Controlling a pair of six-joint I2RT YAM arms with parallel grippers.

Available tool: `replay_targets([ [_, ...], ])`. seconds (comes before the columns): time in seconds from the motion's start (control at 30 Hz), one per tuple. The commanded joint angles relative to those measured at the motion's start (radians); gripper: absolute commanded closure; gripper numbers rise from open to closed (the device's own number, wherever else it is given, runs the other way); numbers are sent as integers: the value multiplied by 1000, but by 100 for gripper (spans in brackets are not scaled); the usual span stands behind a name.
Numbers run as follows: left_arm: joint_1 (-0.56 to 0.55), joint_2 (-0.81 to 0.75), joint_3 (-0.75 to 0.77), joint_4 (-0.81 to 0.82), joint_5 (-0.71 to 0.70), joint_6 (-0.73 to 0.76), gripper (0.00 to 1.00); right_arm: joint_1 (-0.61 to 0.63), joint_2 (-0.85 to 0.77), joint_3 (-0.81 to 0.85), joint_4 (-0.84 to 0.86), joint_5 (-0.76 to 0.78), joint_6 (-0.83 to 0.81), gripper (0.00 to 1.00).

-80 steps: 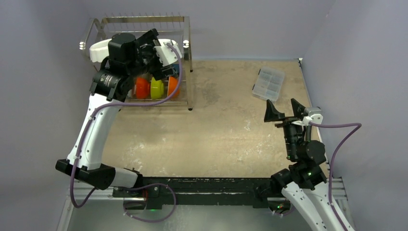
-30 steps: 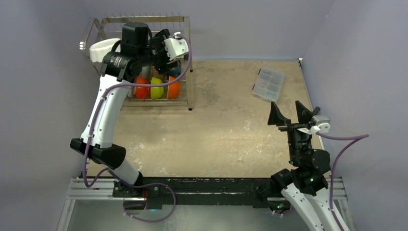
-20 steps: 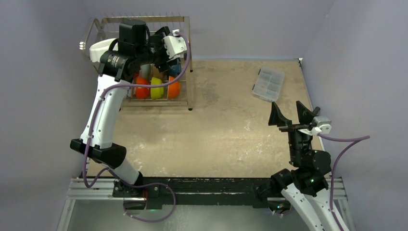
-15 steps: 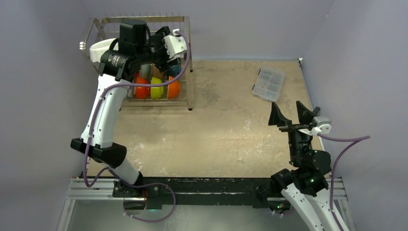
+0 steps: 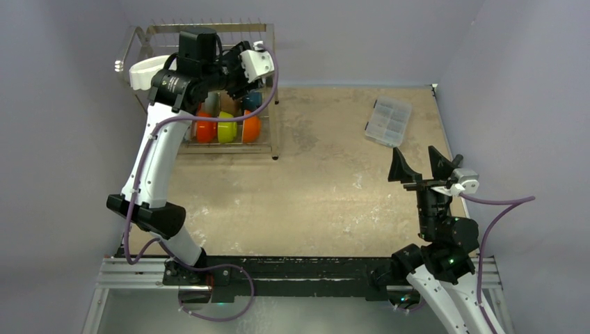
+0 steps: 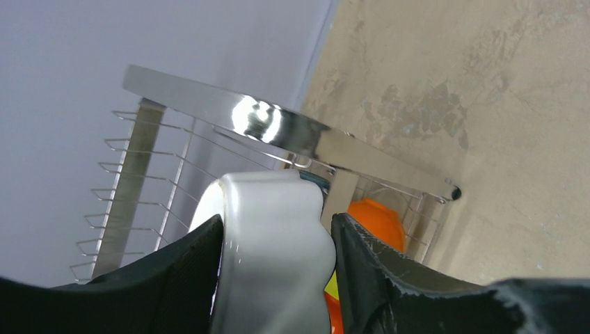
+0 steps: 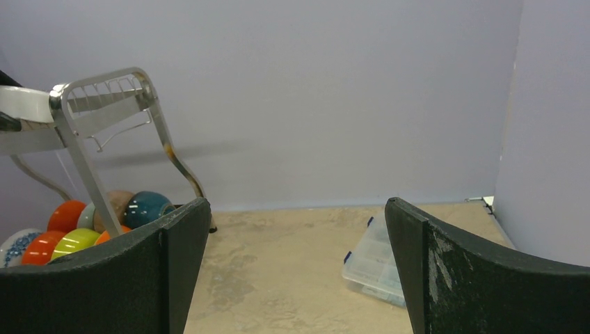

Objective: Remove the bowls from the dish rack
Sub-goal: Adjust the bowl in the dish rack.

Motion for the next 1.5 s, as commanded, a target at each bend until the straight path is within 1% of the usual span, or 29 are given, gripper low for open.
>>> replay_targets([
  [0.0,5,-16,48,8,41,-12,57,6,-11,1,38,13,-15,1],
  [0.03,5,-18,48,9,42,-13,60,6,-11,1,37,13,-14,1],
  [0.1,5,-18,47,8,40,-15,62,5,-12,2,37,11,-15,1],
  [0.17,5,-18,42,7,36,-16,68,6,-14,3,37,12,-15,1],
  [0.37,5,-22,35,22,27,-23,74,6,-14,3,34,9,-14,1],
  [0.57,4,-34,13,64,-3,-40,78,5,4,11,29,9,-14,1],
  [0.73,5,-50,1,103,-31,-48,84,6,32,29,20,7,-14,1],
  [0.8,4,-61,-11,122,-39,-44,85,6,44,37,14,5,-14,1],
  [1.03,5,-88,-68,206,-111,-50,89,5,107,74,-23,-21,-50,1],
  [1.1,5,-102,-109,261,-136,-68,90,5,132,96,-44,-42,-57,1],
  [1.2,4,-116,-148,317,-149,-78,94,6,160,120,-74,-60,-58,1],
  [1.33,5,-119,-148,353,-162,-88,100,5,181,129,-84,-69,-57,1],
  [1.47,5,-119,-126,370,-144,-99,100,6,190,133,-84,-67,-55,1],
])
